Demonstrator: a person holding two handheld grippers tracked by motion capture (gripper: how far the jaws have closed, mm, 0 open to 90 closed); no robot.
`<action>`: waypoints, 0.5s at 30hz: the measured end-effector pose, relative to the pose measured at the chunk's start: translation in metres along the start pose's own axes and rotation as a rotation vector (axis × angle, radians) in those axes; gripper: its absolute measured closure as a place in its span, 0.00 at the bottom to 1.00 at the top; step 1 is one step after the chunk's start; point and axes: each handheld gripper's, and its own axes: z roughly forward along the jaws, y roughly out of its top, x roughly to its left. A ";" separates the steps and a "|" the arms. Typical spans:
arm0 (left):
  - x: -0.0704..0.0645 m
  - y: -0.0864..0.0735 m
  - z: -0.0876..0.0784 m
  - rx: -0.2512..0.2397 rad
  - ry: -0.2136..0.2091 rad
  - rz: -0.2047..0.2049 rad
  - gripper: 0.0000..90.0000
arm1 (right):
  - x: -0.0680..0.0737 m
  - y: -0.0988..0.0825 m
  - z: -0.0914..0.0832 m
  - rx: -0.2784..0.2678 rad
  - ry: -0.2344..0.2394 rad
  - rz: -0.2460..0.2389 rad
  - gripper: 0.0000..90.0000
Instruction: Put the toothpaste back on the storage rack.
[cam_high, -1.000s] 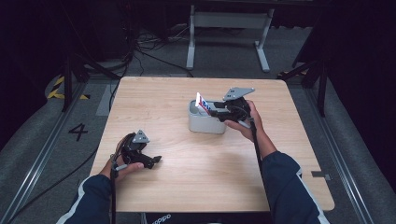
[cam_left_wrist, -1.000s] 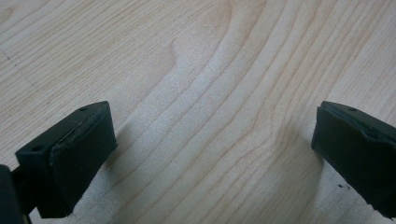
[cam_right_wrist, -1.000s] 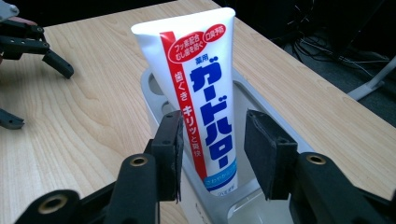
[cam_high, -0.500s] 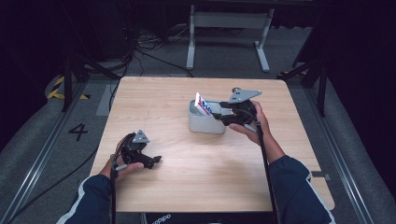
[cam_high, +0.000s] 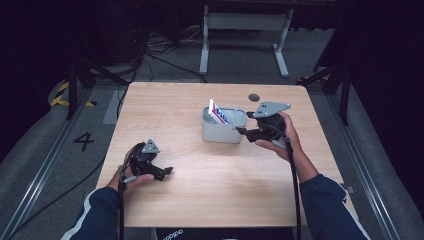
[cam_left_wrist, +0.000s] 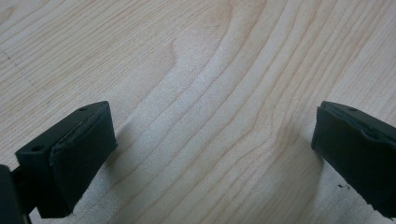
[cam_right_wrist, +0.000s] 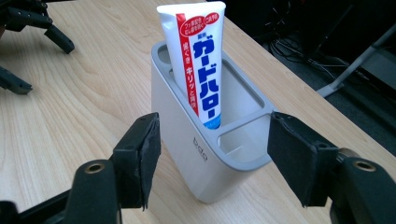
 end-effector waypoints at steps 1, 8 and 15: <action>0.000 0.000 0.000 0.000 0.000 0.000 0.00 | 0.001 -0.001 -0.002 0.001 0.001 -0.001 0.39; 0.000 0.000 0.000 0.000 0.000 0.000 0.00 | 0.004 -0.010 -0.013 0.025 -0.013 -0.034 0.38; 0.000 0.000 0.000 -0.001 0.000 -0.002 0.00 | 0.005 -0.022 -0.022 0.054 -0.033 -0.047 0.38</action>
